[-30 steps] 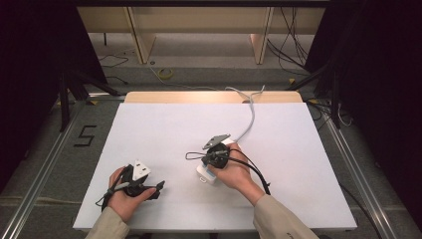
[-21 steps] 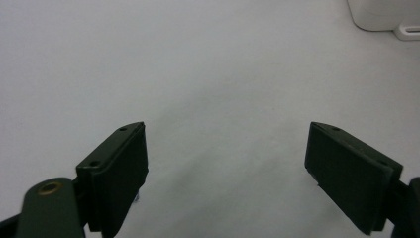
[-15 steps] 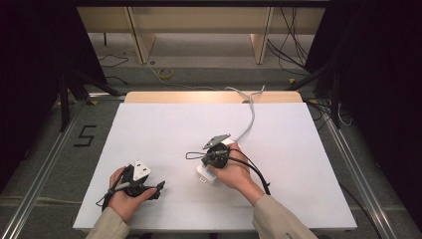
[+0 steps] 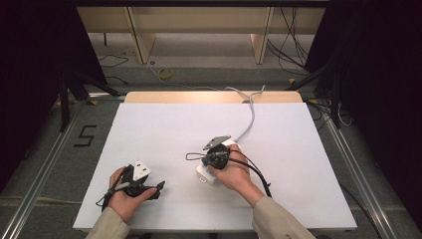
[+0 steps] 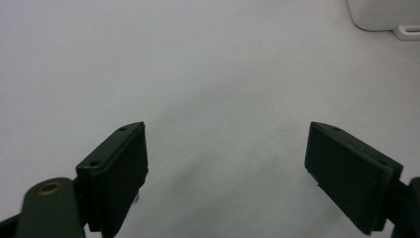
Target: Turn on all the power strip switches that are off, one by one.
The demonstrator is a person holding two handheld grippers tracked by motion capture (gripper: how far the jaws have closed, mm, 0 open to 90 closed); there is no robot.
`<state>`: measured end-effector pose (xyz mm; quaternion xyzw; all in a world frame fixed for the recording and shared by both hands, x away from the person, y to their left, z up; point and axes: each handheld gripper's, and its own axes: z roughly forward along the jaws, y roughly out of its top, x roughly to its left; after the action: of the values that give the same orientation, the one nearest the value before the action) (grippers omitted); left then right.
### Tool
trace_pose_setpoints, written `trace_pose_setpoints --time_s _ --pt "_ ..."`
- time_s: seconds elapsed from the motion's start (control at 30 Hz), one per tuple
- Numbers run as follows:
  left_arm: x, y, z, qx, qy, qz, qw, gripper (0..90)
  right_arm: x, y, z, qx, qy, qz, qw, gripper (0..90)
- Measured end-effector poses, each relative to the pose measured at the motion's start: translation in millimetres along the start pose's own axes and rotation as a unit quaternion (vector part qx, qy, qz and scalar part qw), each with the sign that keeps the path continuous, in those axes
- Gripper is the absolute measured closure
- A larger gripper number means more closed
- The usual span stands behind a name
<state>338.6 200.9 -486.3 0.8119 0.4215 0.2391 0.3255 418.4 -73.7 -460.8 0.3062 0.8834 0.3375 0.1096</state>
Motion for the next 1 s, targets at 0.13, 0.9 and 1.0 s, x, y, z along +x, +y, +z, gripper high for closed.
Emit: trace_pose_setpoints --time_s 0.13,0.9,1.0 --pt "0.0 0.0 -0.1 0.001 0.000 0.000 1.0000 16.7 -1.1 -1.2 -0.3 -0.004 0.003 0.001 1.0000 90.0" --pt "0.1 -0.2 0.0 0.000 0.000 0.000 1.0000 16.7 -10.4 -10.8 -19.2 -0.026 0.001 -0.003 0.9997 76.5" --pt "-0.1 -0.2 0.0 0.000 0.000 0.000 1.0000 16.7 -13.0 -13.9 -21.4 -0.028 0.000 -0.001 0.9996 75.5"
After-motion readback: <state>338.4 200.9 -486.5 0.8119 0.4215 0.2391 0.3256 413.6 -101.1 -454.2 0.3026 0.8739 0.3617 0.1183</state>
